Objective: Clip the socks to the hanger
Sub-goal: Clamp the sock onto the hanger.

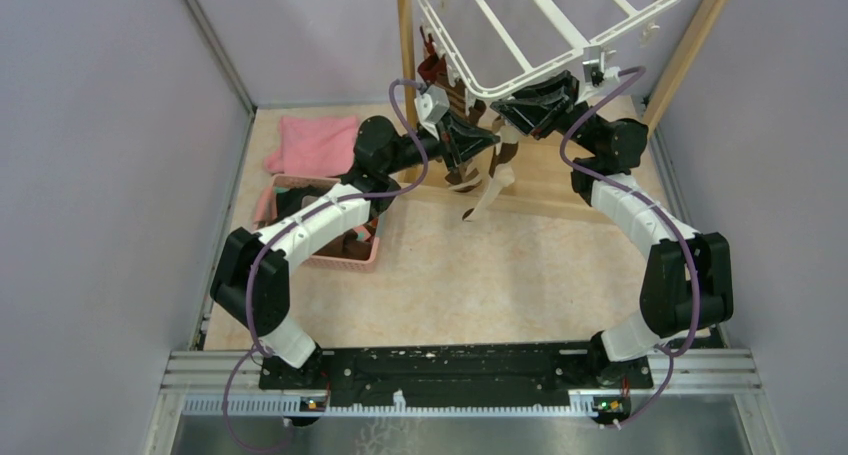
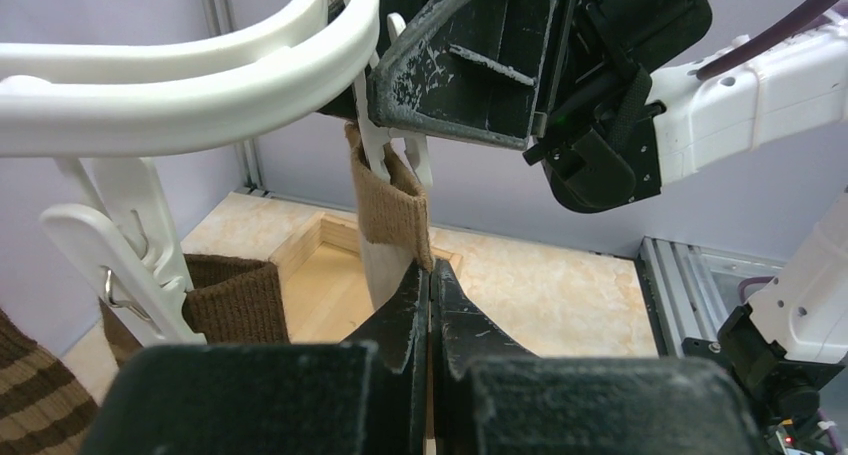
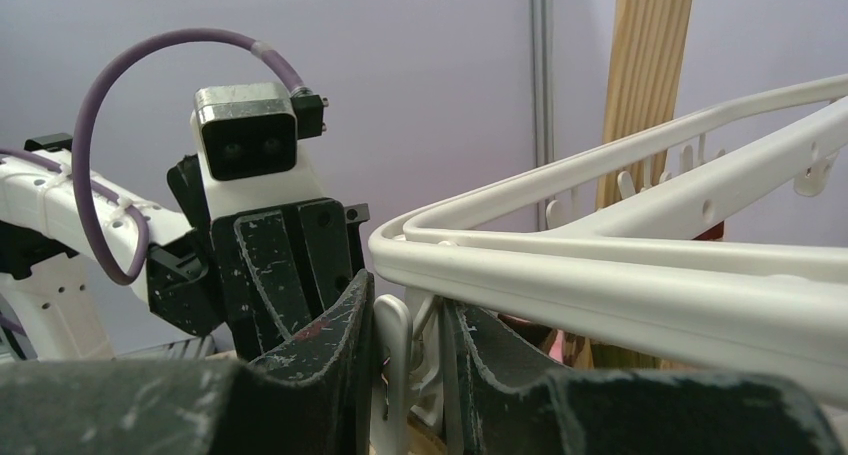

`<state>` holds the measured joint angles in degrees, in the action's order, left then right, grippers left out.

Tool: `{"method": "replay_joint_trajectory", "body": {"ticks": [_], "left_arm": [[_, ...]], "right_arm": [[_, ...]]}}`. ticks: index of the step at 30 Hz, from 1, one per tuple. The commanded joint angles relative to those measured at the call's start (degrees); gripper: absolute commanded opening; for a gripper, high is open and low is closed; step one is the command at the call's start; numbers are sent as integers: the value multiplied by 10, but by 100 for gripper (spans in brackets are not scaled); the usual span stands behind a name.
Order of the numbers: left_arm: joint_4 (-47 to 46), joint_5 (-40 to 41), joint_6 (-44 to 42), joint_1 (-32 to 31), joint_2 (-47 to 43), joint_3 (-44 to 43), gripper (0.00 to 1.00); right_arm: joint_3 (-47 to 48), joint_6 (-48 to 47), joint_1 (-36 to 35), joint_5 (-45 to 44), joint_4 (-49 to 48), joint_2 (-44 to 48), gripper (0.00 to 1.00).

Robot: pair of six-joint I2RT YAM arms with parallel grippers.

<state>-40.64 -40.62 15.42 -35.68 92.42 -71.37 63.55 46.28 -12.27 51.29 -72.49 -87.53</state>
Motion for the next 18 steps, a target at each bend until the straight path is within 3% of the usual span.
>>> {"method": "replay_joint_trajectory", "body": {"ticks": [1,10,18], "left_arm": [[-58,-3,40,-2,4,-16,0],[-75,-3,58,-2,8,-14,0],[-75,-3,58,-2,9,-12,0]], "right_arm": [[23,3,-5,4,-27,-4,0],[23,10,-4,6,-35,-5,1],[21,16,-5,3,-39,-2,21]]}}
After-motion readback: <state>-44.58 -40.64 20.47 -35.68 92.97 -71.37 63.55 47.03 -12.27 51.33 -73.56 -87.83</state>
